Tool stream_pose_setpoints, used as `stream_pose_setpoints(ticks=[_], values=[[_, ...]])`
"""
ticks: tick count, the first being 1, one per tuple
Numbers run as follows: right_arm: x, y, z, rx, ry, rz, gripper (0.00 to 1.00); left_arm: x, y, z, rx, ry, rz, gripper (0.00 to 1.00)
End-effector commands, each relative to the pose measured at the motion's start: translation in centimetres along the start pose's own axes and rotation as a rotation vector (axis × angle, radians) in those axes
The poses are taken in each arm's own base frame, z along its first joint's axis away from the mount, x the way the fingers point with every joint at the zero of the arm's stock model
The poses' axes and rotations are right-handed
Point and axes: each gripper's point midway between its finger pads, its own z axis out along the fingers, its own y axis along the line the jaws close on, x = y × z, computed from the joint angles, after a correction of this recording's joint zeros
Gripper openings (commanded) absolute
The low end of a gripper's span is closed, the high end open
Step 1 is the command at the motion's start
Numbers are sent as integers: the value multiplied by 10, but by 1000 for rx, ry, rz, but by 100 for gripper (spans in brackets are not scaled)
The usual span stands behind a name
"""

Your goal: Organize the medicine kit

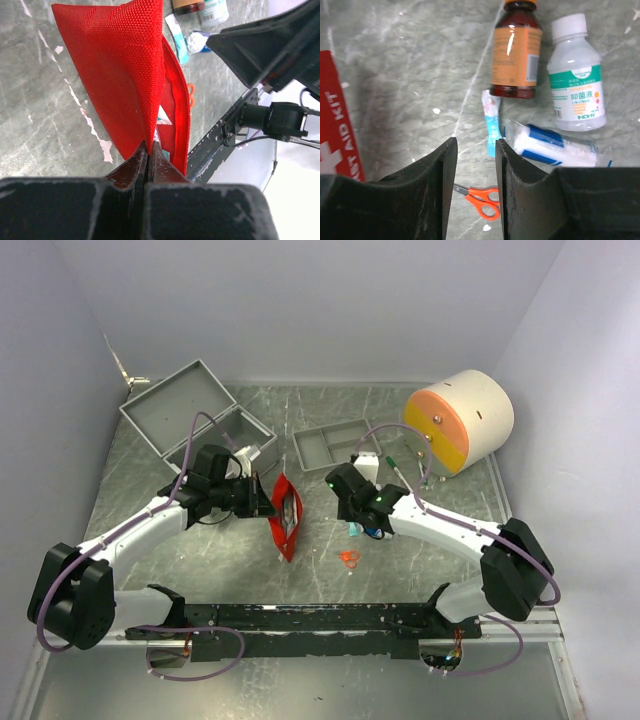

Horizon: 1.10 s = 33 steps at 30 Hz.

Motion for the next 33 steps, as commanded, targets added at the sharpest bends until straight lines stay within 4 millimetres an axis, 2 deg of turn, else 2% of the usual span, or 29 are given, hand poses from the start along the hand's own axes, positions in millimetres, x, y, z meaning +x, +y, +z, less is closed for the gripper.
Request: stream_pose_setpoints(ticks=[1,8,18,28,33], values=[[4,-7,12,-9,11,2,36,-15,-31,-9,134,-40,80,7],[24,-12,38,15,91,-56,29,-8,-36,-5,194,-6,60,7],[33,-20,57,61,125,-86,26,-8,-31,-2,174,5,59,7],[45,-17,73,57,165,-90,25,-7,-35,-2,194,-2,58,7],[44,-16,75,64,161,-79,13,-9,-34,-3,178,-12,65,7]])
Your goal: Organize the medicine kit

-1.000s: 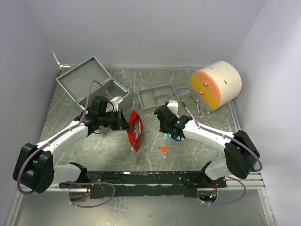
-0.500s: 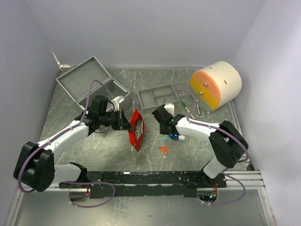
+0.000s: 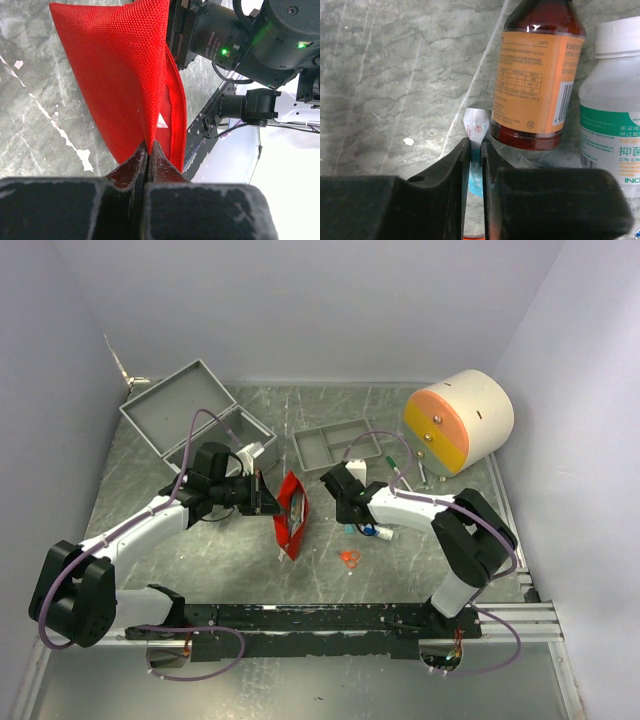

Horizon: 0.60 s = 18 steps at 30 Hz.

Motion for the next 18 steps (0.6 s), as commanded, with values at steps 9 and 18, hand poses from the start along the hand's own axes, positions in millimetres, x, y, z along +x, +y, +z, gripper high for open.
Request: stream_pose_setpoints(ticks=[9,18], values=[[-47,27,-42,-199,-172,137,11,-18,-7,-7,-9,-106,49,7],[-108,78,-142,-610,-429,246,12,-19,-8,-9,-7,-127,49,7]])
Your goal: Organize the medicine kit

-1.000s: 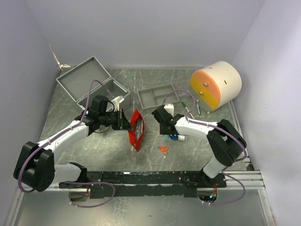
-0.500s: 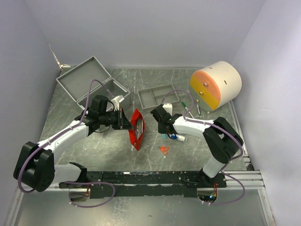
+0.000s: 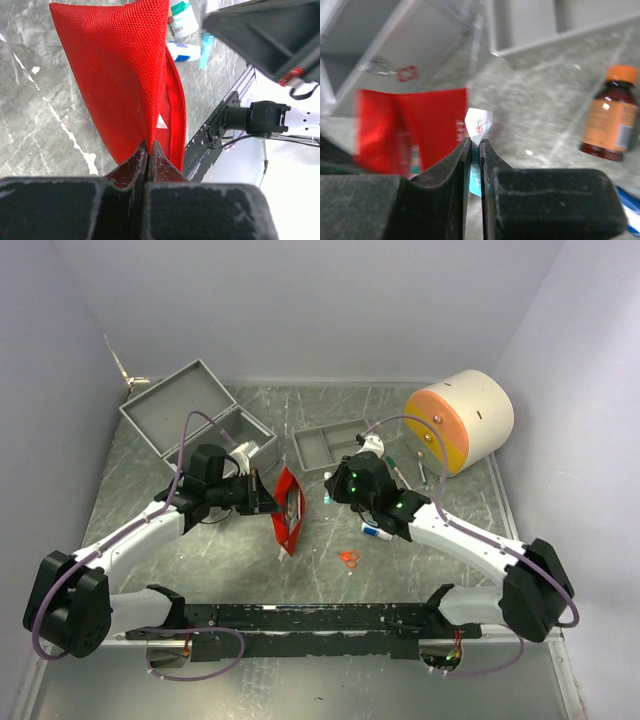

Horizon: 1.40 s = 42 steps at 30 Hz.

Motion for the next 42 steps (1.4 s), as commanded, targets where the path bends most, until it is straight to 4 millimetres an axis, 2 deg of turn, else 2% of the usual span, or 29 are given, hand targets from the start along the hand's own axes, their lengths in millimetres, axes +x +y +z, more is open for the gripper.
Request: stream_pose_setpoints(ticks=[1,5,11,17,25,29,33,42], values=[[-31,56,-25,-238,-115,53,12,-13,-10,-3,29,-58,39,7],[-35,88,-37,-326,-134,49,13,-13,-10,-3,31,-61,37,7],[-14,113,-32,-313,-119,26,13,-15,-11,-3,33,-70,31,7],[5,108,-18,-241,-88,24,13,-12,-10,-3,30,-65,25,7],[15,97,-3,-163,-62,3,16,-12,-11,-2,36,-61,25,7],[18,99,0,-161,-51,0,22,-13,-11,-3,37,-63,30,7],[16,102,-2,-169,-47,-11,28,-13,-12,-4,39,-71,39,7],[-2,96,-21,-161,-93,-10,30,-14,-10,-3,25,-71,35,7]])
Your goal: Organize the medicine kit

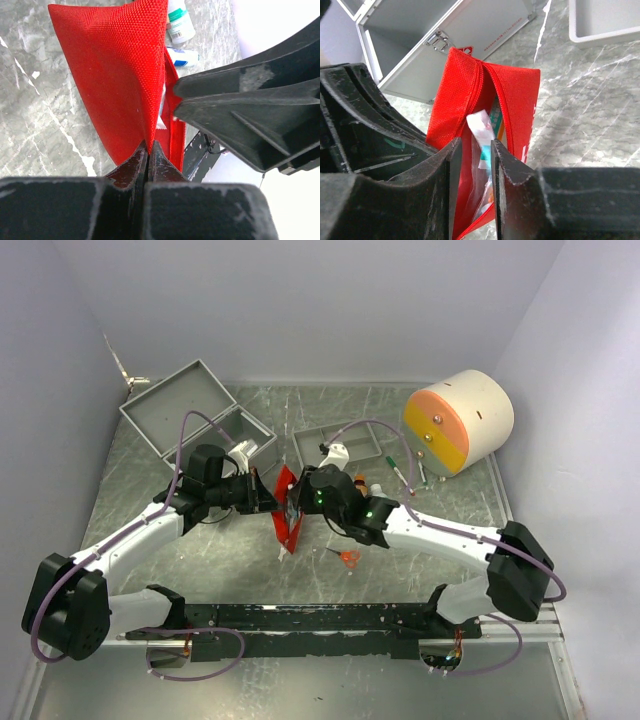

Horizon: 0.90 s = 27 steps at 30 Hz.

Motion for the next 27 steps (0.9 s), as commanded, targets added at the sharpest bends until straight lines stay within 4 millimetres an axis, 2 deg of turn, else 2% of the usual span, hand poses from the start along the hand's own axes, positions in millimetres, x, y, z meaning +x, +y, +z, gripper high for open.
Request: stream_pose_setpoints(ticks=[1,12,17,19,24,27], values=[[-26,3,-17,10,-70,0,31,-10,-7,-2,17,-47,39,7],[-38,3,-30,7,-90,-49,31,-13,-8,-3,11,-53,45,7],[-37,-14,-39,59,-84,-82,30,-15,-6,-3,0,-59,47,7],[-28,-27,-42,87,-59,-134,30,-15,-4,-3,-13,-55,43,7],[21,-82,-49,205,77,-245,30,-11,3,-3,-51,-27,40,7],[40,-89,-50,192,144,-274,31,-9,2,0,-33,-9,38,7]])
